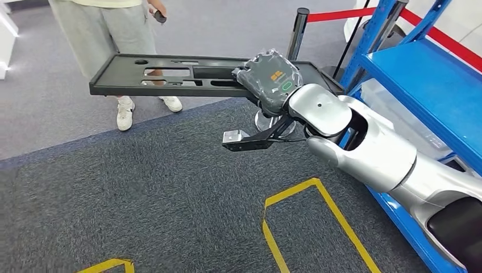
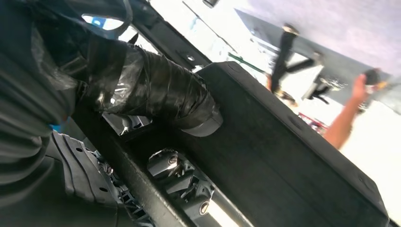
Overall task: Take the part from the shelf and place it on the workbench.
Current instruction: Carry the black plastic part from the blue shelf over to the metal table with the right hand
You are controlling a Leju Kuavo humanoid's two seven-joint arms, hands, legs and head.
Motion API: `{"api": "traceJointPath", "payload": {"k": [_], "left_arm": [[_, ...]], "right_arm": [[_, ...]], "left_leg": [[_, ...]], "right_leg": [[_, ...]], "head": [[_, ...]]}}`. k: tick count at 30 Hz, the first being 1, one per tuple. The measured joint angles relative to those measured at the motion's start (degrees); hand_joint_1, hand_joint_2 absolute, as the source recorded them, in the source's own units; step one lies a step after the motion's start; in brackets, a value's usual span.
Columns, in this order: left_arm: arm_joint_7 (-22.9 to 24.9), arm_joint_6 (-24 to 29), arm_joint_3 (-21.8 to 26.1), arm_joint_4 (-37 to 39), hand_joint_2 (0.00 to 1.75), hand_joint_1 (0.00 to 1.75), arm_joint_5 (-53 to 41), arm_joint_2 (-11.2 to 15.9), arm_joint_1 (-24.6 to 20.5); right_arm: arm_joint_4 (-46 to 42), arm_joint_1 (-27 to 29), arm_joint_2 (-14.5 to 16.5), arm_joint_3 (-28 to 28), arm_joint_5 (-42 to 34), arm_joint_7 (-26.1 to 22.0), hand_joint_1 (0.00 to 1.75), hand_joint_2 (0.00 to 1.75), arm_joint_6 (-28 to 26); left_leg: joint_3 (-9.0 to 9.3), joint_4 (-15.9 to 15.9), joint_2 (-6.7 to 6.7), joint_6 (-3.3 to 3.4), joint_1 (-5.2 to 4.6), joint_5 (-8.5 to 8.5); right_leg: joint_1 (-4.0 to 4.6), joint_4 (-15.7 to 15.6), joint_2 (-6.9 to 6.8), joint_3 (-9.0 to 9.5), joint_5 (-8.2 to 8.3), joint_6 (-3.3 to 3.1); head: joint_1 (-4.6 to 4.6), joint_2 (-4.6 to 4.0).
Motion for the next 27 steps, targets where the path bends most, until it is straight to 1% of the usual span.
{"api": "traceJointPath", "payload": {"k": [1, 2, 3, 4, 5, 6, 7, 8, 9, 10, 11, 12, 13, 14, 15, 16, 17, 18, 19, 20, 21, 22, 23, 24, 25, 26, 27], "left_arm": [[0.01, 0.01, -0.01, 0.00, 1.75, 0.00, -0.05, -0.04, 0.04], [0.02, 0.00, -0.01, 0.00, 1.75, 0.00, -0.09, -0.04, 0.12], [0.03, 0.00, -0.01, -0.01, 1.75, 0.00, -0.12, -0.04, 0.20], [0.08, -0.01, -0.01, -0.01, 1.75, 0.00, -0.15, -0.06, 0.24], [0.14, -0.02, -0.01, -0.01, 1.75, 0.00, -0.22, -0.08, 0.24], [0.21, -0.03, -0.01, -0.02, 1.75, 0.00, -0.27, -0.09, 0.22], [0.29, -0.04, -0.01, -0.02, 1.75, 0.00, -0.33, -0.11, 0.22], [0.36, -0.04, -0.01, -0.02, 1.75, 0.00, -0.38, -0.10, 0.22], [0.44, -0.03, -0.01, -0.02, 1.75, 0.00, -0.41, -0.09, 0.23], [0.50, -0.03, -0.01, -0.02, 1.75, 0.00, -0.46, -0.08, 0.27], [0.54, -0.02, -0.01, -0.03, 1.75, 0.00, -0.50, -0.05, 0.31], [0.58, -0.01, -0.01, -0.03, 1.75, 0.00, -0.53, -0.04, 0.34], [0.62, 0.00, -0.01, -0.04, 1.75, 0.00, -0.55, -0.03, 0.33], [0.65, 0.01, -0.01, -0.04, 1.75, 0.00, -0.55, -0.03, 0.28], [0.68, 0.01, -0.01, -0.04, 1.75, 0.00, -0.55, -0.03, 0.29], [0.71, 0.01, -0.01, -0.04, 1.75, 0.00, -0.55, -0.03, 0.33], [0.72, 0.03, -0.01, -0.04, 1.75, 0.00, -0.55, -0.03, 0.38], [0.72, 0.06, -0.01, -0.04, 1.75, 0.00, -0.55, -0.03, 0.45], [0.72, 0.09, -0.01, -0.04, 1.75, 0.00, -0.55, -0.03, 0.42], [0.72, 0.12, -0.01, -0.04, 1.75, 0.00, -0.56, -0.04, 0.35], [0.72, 0.14, -0.01, -0.04, 1.75, 0.00, -0.56, -0.04, 0.28], [0.72, 0.15, -0.01, -0.04, 1.75, 0.00, -0.56, -0.04, 0.21], [0.72, 0.15, -0.01, -0.04, 1.75, 0.00, -0.56, -0.04, 0.17], [0.72, 0.16, -0.01, -0.04, 1.75, 0.00, -0.56, -0.03, 0.16], [0.72, 0.16, -0.01, -0.04, 1.75, 0.00, -0.56, -0.03, 0.15], [0.72, 0.16, -0.01, -0.04, 1.75, 0.00, -0.57, -0.03, 0.15], [0.72, 0.16, -0.01, -0.04, 1.75, 0.00, -0.57, -0.04, 0.14]], "right_arm": [[0.04, 0.01, 0.07, 0.00, 0.05, -0.10, 1.75, 1.75, -0.01], [0.08, 0.02, 0.21, -0.01, 0.09, -0.21, 1.75, 1.75, -0.01], [0.13, 0.03, 0.37, -0.01, 0.11, -0.30, 1.75, 1.75, -0.01], [0.18, -0.01, 0.53, -0.01, 0.11, -0.38, 1.75, 1.75, 0.00], [0.24, -0.05, 0.64, -0.02, 0.11, -0.45, 1.75, 1.75, 0.01], [0.32, -0.08, 0.67, -0.02, 0.11, -0.50, 1.75, 1.75, 0.04], [0.40, -0.08, 0.70, -0.02, 0.11, -0.59, 1.75, 1.75, 0.07], [0.49, -0.02, 0.73, -0.02, 0.11, -0.69, 1.75, 1.75, 0.11], [0.56, 0.06, 0.77, -0.02, 0.11, -0.79, 1.75, 1.75, 0.14], [0.62, 0.12, 0.82, -0.01, 0.11, -0.87, 1.75, 1.75, 0.16], [0.66, 0.14, 0.86, -0.01, 0.11, -0.91, 1.75, 1.75, 0.17], [0.67, 0.14, 0.91, -0.02, 0.11, -0.93, 1.75, 1.75, 0.17], [0.67, 0.11, 0.93, -0.02, 0.11, -0.93, 1.75, 1.75, 0.17], [0.70, 0.07, 0.96, -0.03, 0.11, -0.94, 1.75, 1.75, 0.20], [0.73, 0.03, 1.01, -0.03, 0.11, -0.96, 1.75, 1.75, 0.24], [0.77, 0.01, 1.17, -0.03, 0.11, -1.01, 1.75, 1.75, 0.28], [0.80, -0.02, 1.37, -0.03, 0.11, -1.06, 1.75, 1.75, 0.33], [0.81, -0.05, 1.57, -0.03, 0.11, -1.10, 1.75, 1.75, 0.36], [0.83, -0.10, 1.74, -0.03, 0.11, -1.13, 1.75, 1.75, 0.38], [0.85, -0.16, 1.77, -0.03, 0.12, -1.13, 1.75, 1.75, 0.39], [0.89, -0.19, 1.74, -0.03, 0.13, -1.13, 1.75, 1.75, 0.42], [0.93, -0.17, 1.71, -0.03, 0.13, -1.13, 1.75, 1.75, 0.45], [0.99, -0.11, 1.68, -0.03, 0.13, -1.13, 1.75, 1.75, 0.48], [1.06, -0.01, 1.67, -0.03, 0.13, -1.13, 1.75, 1.75, 0.52], [1.13, 0.07, 1.67, -0.03, 0.13, -1.13, 1.75, 1.75, 0.60], [1.18, 0.10, 1.68, -0.03, 0.13, -1.13, 1.75, 1.75, 0.70], [1.20, 0.05, 1.68, -0.03, 0.13, -1.13, 1.75, 1.75, 0.84]], "left_leg": [[-0.18, -0.17, -0.76, -0.39, 0.11, 0.25], [-0.30, -0.36, -1.33, -0.74, 0.18, 0.48], [-0.47, -0.32, -0.77, -0.98, 0.08, 0.46], [-0.90, 0.46, 0.71, -1.15, -0.10, -0.18], [-1.76, 2.35, 2.69, -1.27, -0.25, -1.48], [-3.13, 5.40, 4.74, -1.38, -0.28, -3.35], [-4.80, 9.22, 5.89, -1.60, -0.19, -5.38], [-6.23, 12.60, 6.36, -1.82, -0.08, -6.82], [-6.91, 14.52, 6.60, -2.02, 0.01, -7.36], [-6.48, 14.32, 6.79, -2.19, 0.07, -6.88], [-4.80, 11.76, 7.22, -2.30, 0.10, -5.48], [-2.45, 7.78, 8.20, -2.38, 0.11, -3.95], [-0.29, 4.13, 9.25, -2.27, -0.12, -2.91], [1.23, 1.42, 9.98, -1.90, -0.30, -2.29], [1.86, 0.11, 10.29, -1.44, -0.51, -2.21], [1.85, -0.03, 9.86, -0.89, -0.72, -2.31], [1.74, -0.10, 9.17, -0.41, -0.67, -2.18], [1.72, -0.22, 8.57, -0.06, -0.62, -2.06], [1.74, -0.35, 8.01, 0.27, -0.53, -1.93], [1.77, -0.49, 7.50, 0.59, -0.42, -1.79], [1.73, -0.55, 6.96, 0.83, -0.35, -1.68], [1.64, -0.55, 6.39, 1.00, -0.36, -1.62], [1.57, -0.54, 5.72, 1.10, -0.39, -1.57], [1.54, -0.54, 4.96, 1.14, -0.42, -1.54], [1.57, -0.53, 4.14, 1.16, -0.44, -1.52], [1.65, -0.51, 3.28, 1.15, -0.45, -1.50], [1.77, -0.50, 2.44, 1.13, -0.45, -1.49]], "right_leg": [[0.08, -0.39, -0.43, 0.21, -0.11, -0.07], [0.00, -0.95, -1.27, 0.44, 0.05, -0.15], [-0.12, -1.56, -2.18, 0.74, 0.34, -0.24], [-0.23, -2.26, -3.08, 1.06, 0.70, -0.41], [-0.31, -2.89, -4.00, 1.32, 1.03, -0.56], [-0.18, -3.14, -4.89, 1.41, 1.18, -0.66], [-0.06, -3.16, -5.77, 1.33, 1.21, -0.76], [0.03, -3.07, -6.67, 1.21, 1.18, -0.74], [0.07, -2.95, -7.58, 1.11, 1.12, -0.69], [0.06, -2.81, -8.45, 1.04, 1.02, -0.58], [0.03, -2.63, -9.25, 1.03, 0.86, -0.42], [0.01, -2.37, -10.03, 1.05, 0.62, -0.19], [0.15, -2.03, -10.72, 0.99, 0.34, 0.11], [0.30, -1.70, -11.32, 0.91, 0.09, 0.38], [0.47, -1.45, -11.87, 0.85, -0.08, 0.60], [0.65, -1.33, -12.38, 0.81, -0.17, 0.78], [0.63, -1.28, -12.88, 0.86, -0.24, 0.94], [0.48, -1.07, -12.59, 0.88, -0.59, 1.23], [0.28, -0.24, -11.41, 0.61, -1.38, 1.51], [0.07, 1.62, -9.72, -0.15, -2.70, 1.78], [-0.13, 4.81, -7.71, -1.57, -4.54, 1.99], [-0.18, 8.87, -6.34, -3.50, -6.43, 2.07], [-0.21, 12.76, -5.70, -5.43, -7.87, 2.08], [-0.22, 15.38, -5.41, -6.80, -8.40, 2.03], [-0.22, 15.70, -5.24, -7.10, -7.66, 1.89], [-0.21, 13.66, -4.96, -6.28, -5.84, 1.65], [-0.20, 9.88, -4.19, -4.61, -3.39, 1.33]], "head": [[0.00, 0.01], [0.02, 0.01], [0.01, 0.01], [-0.02, 0.01], [-0.03, 0.00], [-0.04, 0.00], [-0.06, -0.01], [-0.06, -0.01], [-0.07, 0.00], [-0.07, -0.01], [-0.07, 0.00], [-0.07, 0.00], [-0.07, 0.00], [-0.03, 0.01], [0.03, 0.00], [0.07, 0.00], [0.11, 0.00], [0.11, -0.01], [0.11, 0.00], [0.12, -0.01], [0.13, -0.01], [0.12, 0.00], [0.12, 0.00], [0.11, 0.00], [0.11, 0.00], [0.11, 0.00], [0.11, 0.00]]}}
